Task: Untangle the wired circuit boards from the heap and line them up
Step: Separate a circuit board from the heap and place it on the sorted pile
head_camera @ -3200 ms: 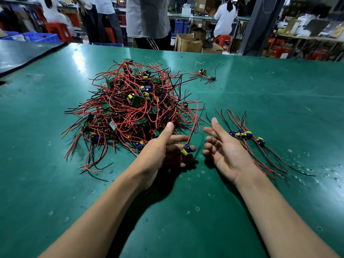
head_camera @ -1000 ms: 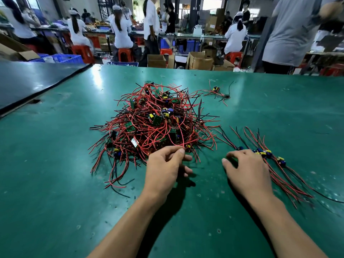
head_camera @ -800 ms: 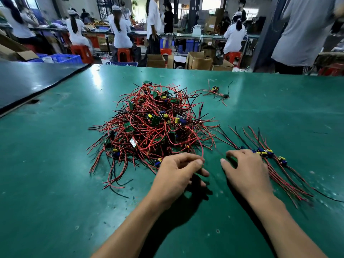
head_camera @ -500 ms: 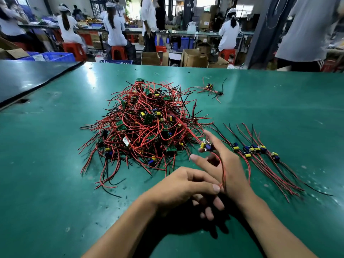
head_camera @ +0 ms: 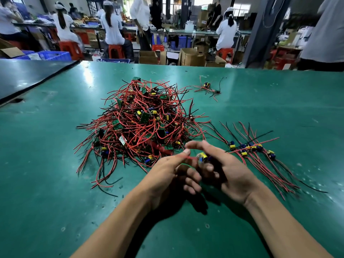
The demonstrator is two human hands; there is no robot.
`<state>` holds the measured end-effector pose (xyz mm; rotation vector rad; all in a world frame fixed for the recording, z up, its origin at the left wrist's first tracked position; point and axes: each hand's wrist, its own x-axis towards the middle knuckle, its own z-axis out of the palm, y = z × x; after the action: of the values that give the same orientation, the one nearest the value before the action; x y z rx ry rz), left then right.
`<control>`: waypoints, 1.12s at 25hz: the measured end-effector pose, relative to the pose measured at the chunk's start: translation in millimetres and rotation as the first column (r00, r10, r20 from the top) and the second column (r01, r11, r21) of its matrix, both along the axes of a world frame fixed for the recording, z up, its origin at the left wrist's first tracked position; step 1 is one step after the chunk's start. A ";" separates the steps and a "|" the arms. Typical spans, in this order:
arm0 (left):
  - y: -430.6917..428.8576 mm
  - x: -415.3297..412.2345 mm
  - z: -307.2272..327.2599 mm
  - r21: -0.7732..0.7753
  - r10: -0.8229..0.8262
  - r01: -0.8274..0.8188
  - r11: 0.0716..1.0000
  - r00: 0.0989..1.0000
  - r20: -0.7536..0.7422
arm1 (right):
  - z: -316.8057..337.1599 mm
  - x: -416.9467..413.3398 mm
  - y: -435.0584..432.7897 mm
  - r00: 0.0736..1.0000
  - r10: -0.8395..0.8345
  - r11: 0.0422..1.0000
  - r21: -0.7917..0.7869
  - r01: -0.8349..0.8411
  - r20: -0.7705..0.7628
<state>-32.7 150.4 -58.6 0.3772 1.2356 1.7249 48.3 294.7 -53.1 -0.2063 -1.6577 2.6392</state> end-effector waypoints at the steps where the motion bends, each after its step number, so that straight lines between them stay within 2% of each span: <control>1: 0.6 0.1 0.9 -0.021 -0.039 0.039 0.999 0.999 0.015 | 0.0 1.2 -2.6 0.998 0.064 0.997 -0.038 -0.064 -0.005; 3: 0.6 -1.6 3.6 -0.038 -0.076 0.076 0.996 0.997 0.013 | -0.9 2.5 -5.3 0.988 0.149 0.979 -0.135 -0.153 -0.038; 4: -0.3 -2.5 3.9 -0.031 -0.081 0.080 0.996 0.997 -0.009 | -0.5 2.8 -5.3 0.988 0.148 0.980 -0.128 -0.151 -0.034; 6: -3.2 -1.5 1.7 0.021 -0.069 0.070 0.997 0.996 -0.062 | 0.7 1.6 -3.7 0.997 0.076 0.997 -0.034 -0.076 0.019; 8: -5.6 2.4 -0.5 0.076 -0.024 0.028 0.997 0.999 -0.047 | 0.1 -0.5 -2.4 0.998 -0.037 0.998 0.044 0.034 0.058; 11: -5.5 4.7 0.0 0.078 0.056 -0.054 0.996 0.998 -0.035 | -4.4 -4.3 1.6 0.985 -0.158 0.986 0.063 0.154 0.062; 15: -3.0 5.9 -0.6 0.031 0.078 -0.075 0.997 0.989 -0.128 | -6.3 -6.3 10.0 0.965 -0.264 0.964 0.036 0.263 0.008; 18: 0.0 9.3 -0.7 0.030 0.075 -0.071 0.997 0.979 -0.191 | -9.0 -6.8 10.9 0.965 -0.258 0.966 0.030 0.257 0.050; 22: 0.0 10.6 -0.5 0.020 0.071 -0.068 0.997 0.972 -0.224 | -13.1 -6.6 10.5 0.974 -0.213 0.971 0.126 0.202 0.080; 28: 1.7 8.5 -0.9 0.007 0.182 -0.185 0.983 0.958 -0.222 | -12.8 -4.7 12.3 0.973 -0.232 0.960 0.165 0.226 0.017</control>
<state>-24.1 152.1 -59.4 0.4690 1.4819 1.8693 43.5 307.0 -65.9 -0.4167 -1.7308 2.3351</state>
